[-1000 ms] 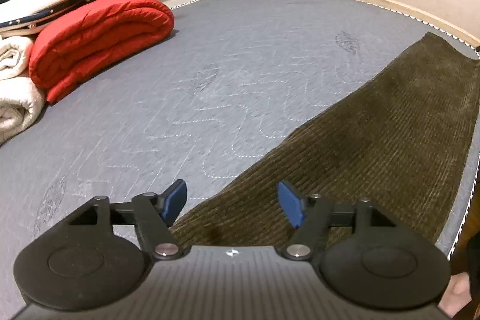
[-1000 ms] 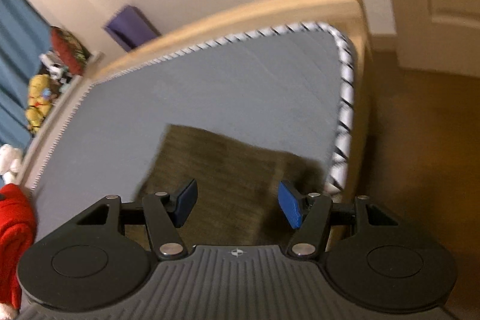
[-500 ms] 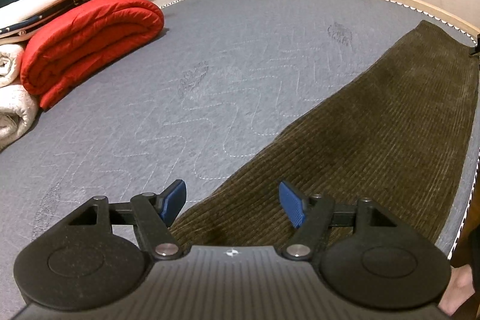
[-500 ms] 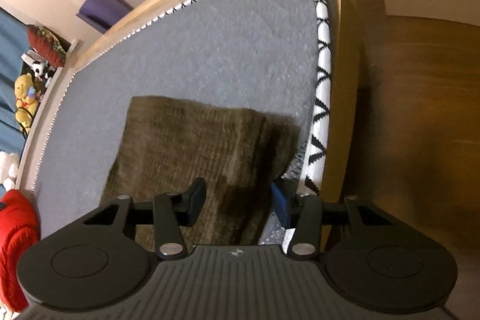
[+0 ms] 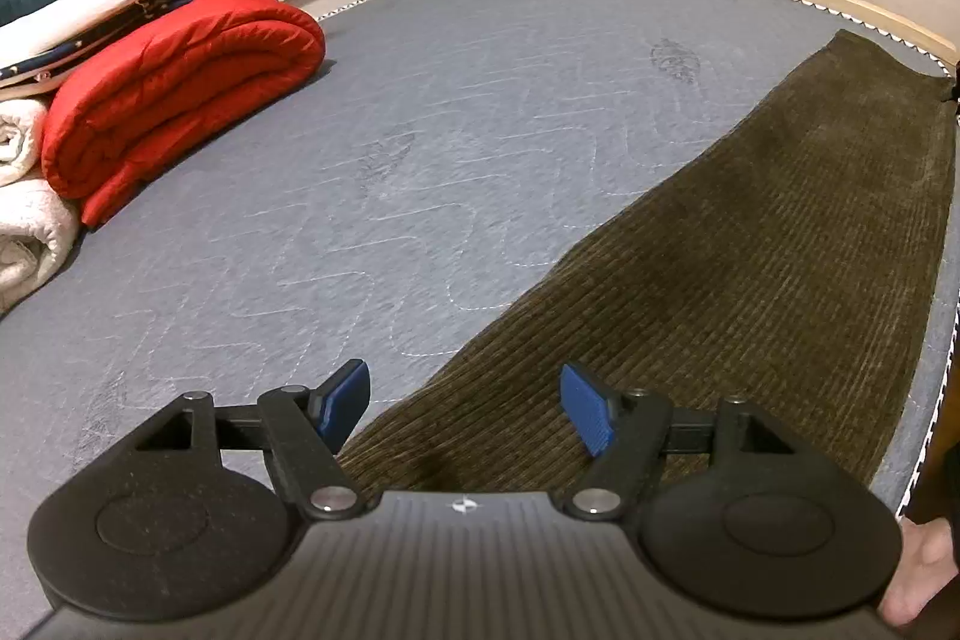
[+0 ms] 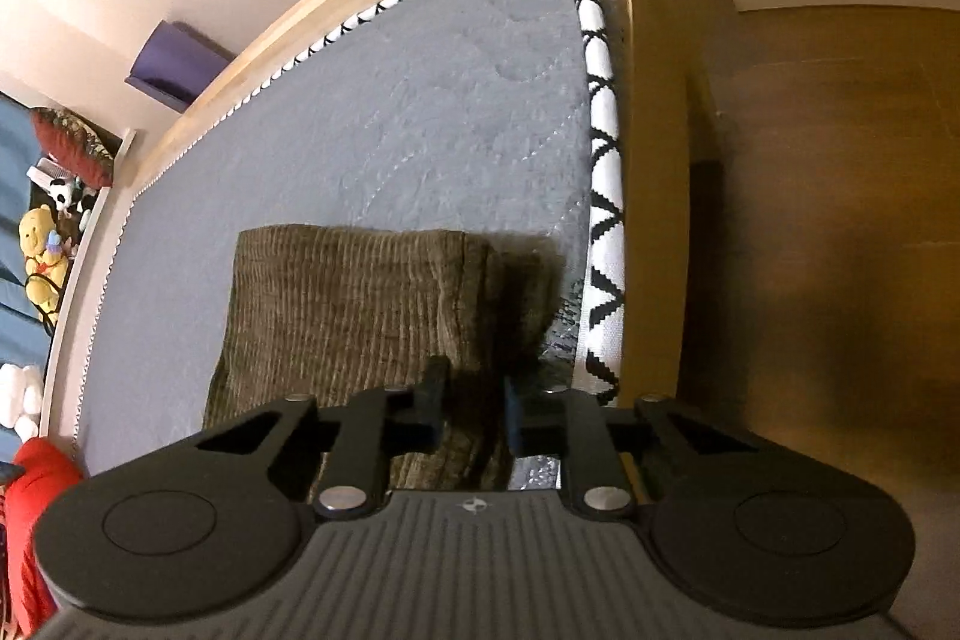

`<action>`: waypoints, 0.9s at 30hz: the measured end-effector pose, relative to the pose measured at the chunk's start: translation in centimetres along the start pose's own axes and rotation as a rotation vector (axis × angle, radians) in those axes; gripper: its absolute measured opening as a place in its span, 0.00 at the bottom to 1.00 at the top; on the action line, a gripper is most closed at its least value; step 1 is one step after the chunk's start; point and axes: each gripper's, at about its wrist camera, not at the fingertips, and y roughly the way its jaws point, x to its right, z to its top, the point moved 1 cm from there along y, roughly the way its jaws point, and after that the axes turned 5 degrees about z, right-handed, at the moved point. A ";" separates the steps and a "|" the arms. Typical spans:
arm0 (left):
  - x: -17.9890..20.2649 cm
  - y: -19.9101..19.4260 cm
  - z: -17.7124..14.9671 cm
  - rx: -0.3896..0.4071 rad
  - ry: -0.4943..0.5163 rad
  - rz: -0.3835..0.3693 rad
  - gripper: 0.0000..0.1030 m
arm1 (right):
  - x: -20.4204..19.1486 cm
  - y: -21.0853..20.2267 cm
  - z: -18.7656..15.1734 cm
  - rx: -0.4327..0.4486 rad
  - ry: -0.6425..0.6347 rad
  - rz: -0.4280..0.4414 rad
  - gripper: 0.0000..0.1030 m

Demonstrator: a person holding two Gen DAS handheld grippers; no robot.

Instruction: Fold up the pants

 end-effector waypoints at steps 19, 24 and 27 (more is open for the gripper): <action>-0.3 1.4 0.0 -0.037 -0.039 0.022 0.73 | -20.1 -16.0 -42.1 0.009 -1.826 0.784 0.17; -0.7 2.0 -0.3 -0.065 -0.091 -0.035 0.74 | -15.1 -14.4 -48.8 -0.288 -2.077 0.782 0.29; -1.0 2.2 -0.1 -0.062 -0.158 -0.103 0.74 | -16.8 -14.3 -46.5 -0.396 -1.896 0.800 0.42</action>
